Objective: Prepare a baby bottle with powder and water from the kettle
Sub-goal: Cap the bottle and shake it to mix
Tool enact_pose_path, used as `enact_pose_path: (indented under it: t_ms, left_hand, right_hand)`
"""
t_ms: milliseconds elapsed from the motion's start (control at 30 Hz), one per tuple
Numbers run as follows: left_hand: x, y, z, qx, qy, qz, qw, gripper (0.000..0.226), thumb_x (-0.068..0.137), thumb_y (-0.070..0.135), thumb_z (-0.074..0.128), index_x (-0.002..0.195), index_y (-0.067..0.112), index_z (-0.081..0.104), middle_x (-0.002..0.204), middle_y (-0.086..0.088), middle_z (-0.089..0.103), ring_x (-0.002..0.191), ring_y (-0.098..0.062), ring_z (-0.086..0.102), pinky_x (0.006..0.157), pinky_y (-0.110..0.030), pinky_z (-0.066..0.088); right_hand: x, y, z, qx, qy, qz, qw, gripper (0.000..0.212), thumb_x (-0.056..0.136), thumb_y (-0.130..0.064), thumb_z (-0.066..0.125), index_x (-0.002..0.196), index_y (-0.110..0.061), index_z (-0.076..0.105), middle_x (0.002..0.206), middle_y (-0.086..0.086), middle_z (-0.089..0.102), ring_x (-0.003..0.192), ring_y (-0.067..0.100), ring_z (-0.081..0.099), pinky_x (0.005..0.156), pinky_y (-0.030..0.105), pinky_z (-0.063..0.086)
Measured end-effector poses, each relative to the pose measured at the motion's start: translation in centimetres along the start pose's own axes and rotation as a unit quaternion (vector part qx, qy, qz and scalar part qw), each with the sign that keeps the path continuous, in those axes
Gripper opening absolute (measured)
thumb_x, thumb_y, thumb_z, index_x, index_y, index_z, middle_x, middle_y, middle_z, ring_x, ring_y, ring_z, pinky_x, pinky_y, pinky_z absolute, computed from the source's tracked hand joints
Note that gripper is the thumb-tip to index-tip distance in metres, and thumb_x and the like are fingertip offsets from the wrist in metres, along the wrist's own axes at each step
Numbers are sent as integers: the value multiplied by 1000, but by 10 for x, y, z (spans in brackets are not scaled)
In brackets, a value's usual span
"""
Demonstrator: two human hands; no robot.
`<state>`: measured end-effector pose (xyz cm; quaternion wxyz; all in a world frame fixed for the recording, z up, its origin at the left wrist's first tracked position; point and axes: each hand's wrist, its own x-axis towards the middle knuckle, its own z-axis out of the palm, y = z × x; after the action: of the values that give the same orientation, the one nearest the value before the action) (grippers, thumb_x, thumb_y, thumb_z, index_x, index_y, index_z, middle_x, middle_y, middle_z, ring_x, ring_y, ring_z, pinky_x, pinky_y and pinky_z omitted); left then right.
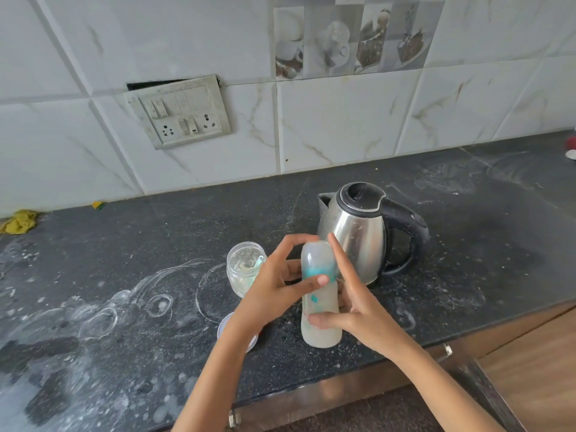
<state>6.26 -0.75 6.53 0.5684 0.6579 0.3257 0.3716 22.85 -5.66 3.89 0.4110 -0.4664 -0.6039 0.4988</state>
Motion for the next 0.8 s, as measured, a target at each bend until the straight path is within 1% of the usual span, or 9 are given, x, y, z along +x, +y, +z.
enact_pose_path:
  t_ms: [100, 167, 200, 300, 400, 567, 633, 733, 800]
  left_hand:
    - [-4, -11, -2, -22, -44, -31, 998, 47, 96, 13, 51, 139, 27, 38, 119, 2, 68, 112, -14, 64, 93, -25, 51]
    - [-12, -33, 2, -16, 27, -46, 998, 44, 100, 26, 39, 142, 37, 33, 131, 19, 56, 123, 3, 51, 104, -15, 39]
    - [-16, -48, 4, 8, 58, -51, 997, 43, 100, 32, 37, 141, 42, 32, 135, 18, 51, 126, 3, 48, 110, -20, 35]
    - [-28, -95, 7, 231, 12, -96, 968, 47, 100, 34, 41, 141, 49, 24, 145, 8, 42, 138, -12, 35, 116, -34, 27]
    - [-35, -129, 15, 443, -83, -120, 884, 51, 100, 33, 39, 148, 38, 21, 159, 6, 14, 148, -19, 5, 119, -37, 18]
    - [-40, -150, 30, 524, -104, -129, 836, 50, 97, 39, 44, 144, 30, 32, 159, 0, 18, 148, -21, 11, 119, -38, 18]
    - [-41, -149, 30, 532, -102, -129, 830, 51, 97, 40, 44, 145, 30, 30, 160, -1, 15, 148, -22, 8, 120, -39, 15]
    - [-42, -152, 31, 508, -100, -132, 845, 55, 98, 41, 42, 148, 31, 22, 160, -1, 5, 149, -23, 1, 121, -40, 10]
    - [-45, -151, 33, 432, -51, -167, 885, 55, 93, 40, 52, 144, 33, 32, 156, 3, 22, 147, -21, 15, 119, -38, 19]
  right_hand:
    - [-3, 9, -1, 88, 2, 28, 996, 117, 71, 4, 80, 141, -63, 16, 141, -23, 46, 115, 9, 61, 91, 35, 55]
    - [-3, 12, -7, 155, 36, 53, 986, 113, 64, 4, 79, 140, -58, 24, 131, -5, 59, 109, 17, 65, 77, 37, 57]
    - [-3, 13, -11, 189, 51, 67, 978, 109, 62, 4, 78, 139, -55, 28, 124, 2, 63, 105, 21, 67, 71, 40, 58]
    - [-1, 15, -18, 333, 54, 82, 938, 107, 50, 1, 88, 137, -39, 41, 109, 8, 69, 96, 26, 71, 68, 44, 61]
    - [1, 14, -16, 462, 41, 72, 883, 106, 34, -11, 100, 128, -24, 52, 106, 13, 68, 94, 30, 71, 63, 44, 62]
    - [-6, 6, -5, 297, 40, 101, 949, 110, 64, 1, 77, 143, -51, 22, 123, 9, 57, 97, 22, 71, 58, 42, 60]
    - [-6, 6, -2, 313, 67, 83, 944, 98, 69, 2, 70, 142, -47, 27, 119, 8, 58, 97, 23, 70, 59, 45, 60]
    - [-9, 8, 6, 363, 135, 71, 919, 75, 71, 2, 74, 128, -34, 41, 113, 10, 57, 98, 28, 69, 59, 50, 59]
    - [-16, 9, 13, 310, 91, 104, 941, 85, 66, 3, 75, 130, -40, 38, 110, 9, 59, 98, 29, 69, 59, 47, 59]
